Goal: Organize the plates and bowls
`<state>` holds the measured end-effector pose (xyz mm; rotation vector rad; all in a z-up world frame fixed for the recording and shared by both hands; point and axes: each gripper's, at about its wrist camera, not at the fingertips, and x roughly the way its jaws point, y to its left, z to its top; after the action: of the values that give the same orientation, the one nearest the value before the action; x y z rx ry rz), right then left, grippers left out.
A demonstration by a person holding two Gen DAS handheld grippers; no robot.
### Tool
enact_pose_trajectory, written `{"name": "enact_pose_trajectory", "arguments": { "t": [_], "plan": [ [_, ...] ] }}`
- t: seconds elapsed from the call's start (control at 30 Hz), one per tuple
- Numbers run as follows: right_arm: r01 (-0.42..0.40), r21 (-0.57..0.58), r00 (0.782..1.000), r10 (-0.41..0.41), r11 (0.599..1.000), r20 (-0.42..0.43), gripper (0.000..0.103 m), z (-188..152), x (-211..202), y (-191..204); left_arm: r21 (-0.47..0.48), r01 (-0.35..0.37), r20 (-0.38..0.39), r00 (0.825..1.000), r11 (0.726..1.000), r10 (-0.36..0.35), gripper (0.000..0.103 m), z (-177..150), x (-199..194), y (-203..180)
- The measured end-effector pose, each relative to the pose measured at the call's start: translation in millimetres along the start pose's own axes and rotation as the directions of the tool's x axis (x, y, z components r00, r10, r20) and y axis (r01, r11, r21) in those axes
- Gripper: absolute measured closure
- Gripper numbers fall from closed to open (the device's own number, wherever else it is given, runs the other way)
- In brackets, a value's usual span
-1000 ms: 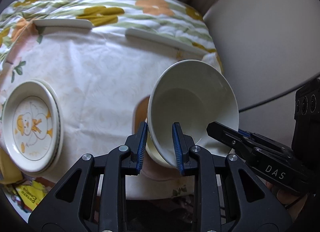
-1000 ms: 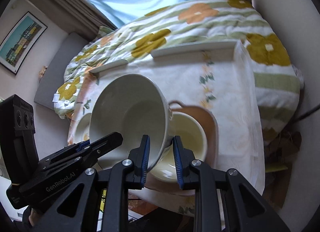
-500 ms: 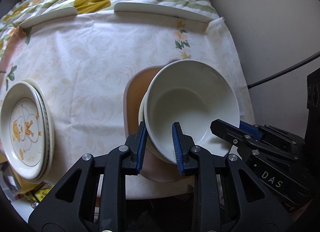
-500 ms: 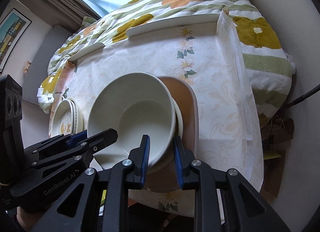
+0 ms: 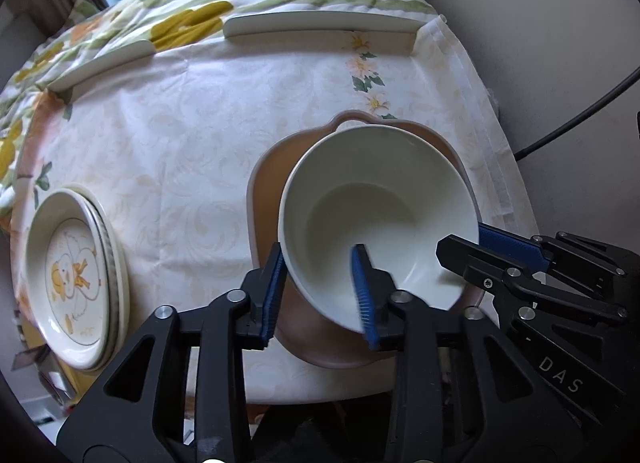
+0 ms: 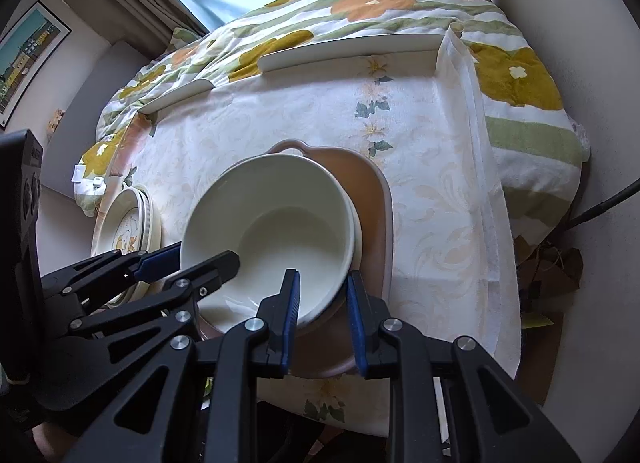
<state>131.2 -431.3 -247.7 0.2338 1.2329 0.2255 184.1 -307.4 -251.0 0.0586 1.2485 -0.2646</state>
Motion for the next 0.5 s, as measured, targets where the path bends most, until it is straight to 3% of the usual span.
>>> {"name": "enact_pose_trajectory", "arguments": {
  "t": [0.23,0.5],
  "plan": [
    [-0.061,0.063,0.998,0.059,0.996,0.02,0.081,0.0,-6.2,-13.1,-0.024,0.036,0.014,0.999,0.999,-0.036,0.051,-0.2,-0.7,-1.7],
    [-0.09,0.074,0.995,0.086,0.993,0.052,0.081,5.8,-19.8,-16.8,-0.015,0.041,0.05,0.998,0.999,-0.04,0.049,-0.4,-13.9,-4.0]
  ]
}}
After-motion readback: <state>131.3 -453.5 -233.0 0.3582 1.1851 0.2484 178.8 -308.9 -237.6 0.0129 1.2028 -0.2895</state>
